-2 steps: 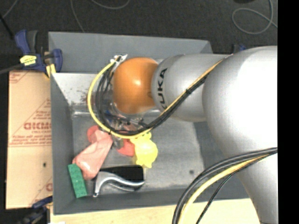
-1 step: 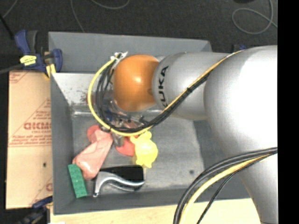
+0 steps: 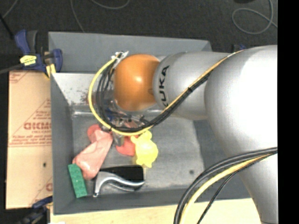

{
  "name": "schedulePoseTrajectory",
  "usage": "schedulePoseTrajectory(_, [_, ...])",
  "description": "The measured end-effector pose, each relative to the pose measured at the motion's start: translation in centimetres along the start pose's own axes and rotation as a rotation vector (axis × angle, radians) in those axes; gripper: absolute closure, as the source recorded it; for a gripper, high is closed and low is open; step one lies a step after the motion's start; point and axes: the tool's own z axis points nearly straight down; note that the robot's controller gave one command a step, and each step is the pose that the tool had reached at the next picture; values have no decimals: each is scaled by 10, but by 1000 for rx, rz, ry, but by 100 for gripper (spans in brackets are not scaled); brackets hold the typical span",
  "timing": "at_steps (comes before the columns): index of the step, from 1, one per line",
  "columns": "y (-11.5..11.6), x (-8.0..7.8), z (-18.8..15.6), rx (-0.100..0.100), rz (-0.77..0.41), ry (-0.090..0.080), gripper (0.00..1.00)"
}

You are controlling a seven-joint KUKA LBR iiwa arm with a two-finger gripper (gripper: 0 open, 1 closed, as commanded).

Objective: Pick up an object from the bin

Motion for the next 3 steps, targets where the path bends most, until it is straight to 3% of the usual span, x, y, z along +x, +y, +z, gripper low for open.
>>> schedulePoseTrajectory(2, [-3, 6, -17, 3, -19, -3, 100])
schedulePoseTrajectory(3, [28, 12, -1, 13, -92, -11, 100])
